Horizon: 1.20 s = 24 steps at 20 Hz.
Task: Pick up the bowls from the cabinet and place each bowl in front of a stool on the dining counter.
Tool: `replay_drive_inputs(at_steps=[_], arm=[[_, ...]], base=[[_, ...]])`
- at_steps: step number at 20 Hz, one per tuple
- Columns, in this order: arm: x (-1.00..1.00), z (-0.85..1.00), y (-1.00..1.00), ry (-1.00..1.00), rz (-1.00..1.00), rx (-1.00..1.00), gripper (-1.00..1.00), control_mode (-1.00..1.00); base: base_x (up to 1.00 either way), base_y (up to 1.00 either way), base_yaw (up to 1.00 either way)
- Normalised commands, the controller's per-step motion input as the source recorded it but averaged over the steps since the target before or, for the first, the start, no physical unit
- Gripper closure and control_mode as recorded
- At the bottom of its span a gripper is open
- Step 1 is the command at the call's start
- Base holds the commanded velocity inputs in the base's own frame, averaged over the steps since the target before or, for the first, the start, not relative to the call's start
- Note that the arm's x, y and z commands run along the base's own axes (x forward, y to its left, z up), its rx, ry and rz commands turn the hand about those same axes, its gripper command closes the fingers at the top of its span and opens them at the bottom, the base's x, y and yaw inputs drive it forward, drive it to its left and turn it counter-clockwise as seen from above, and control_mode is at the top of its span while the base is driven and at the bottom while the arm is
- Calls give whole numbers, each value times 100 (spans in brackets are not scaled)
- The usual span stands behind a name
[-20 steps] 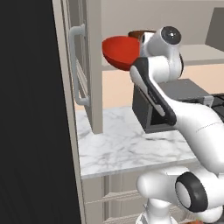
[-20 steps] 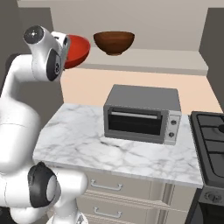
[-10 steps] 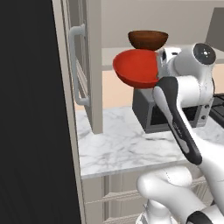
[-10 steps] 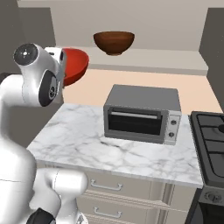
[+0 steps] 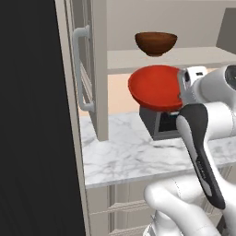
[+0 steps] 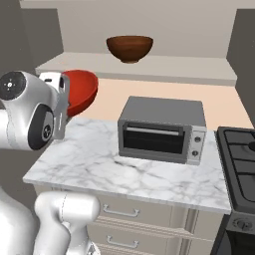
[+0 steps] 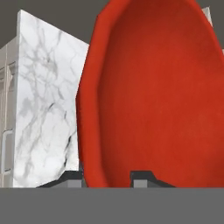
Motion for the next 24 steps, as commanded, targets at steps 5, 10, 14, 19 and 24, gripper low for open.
replay_drive_inputs(at_steps=[5, 10, 14, 19, 24], arm=[[-12, -10, 0, 14, 0, 7, 100, -100], [-1, 0, -1, 7, -1, 13, 100, -100], [-2, -5, -3, 0, -4, 2, 100, -100], [-7, -26, -4, 2, -11, 0, 100, -100], [0, -2, 0, 4, 0, 0, 100, -100]], base=[[0, 0, 0], [0, 0, 0], [0, 0, 0], [0, 0, 0], [0, 0, 0]])
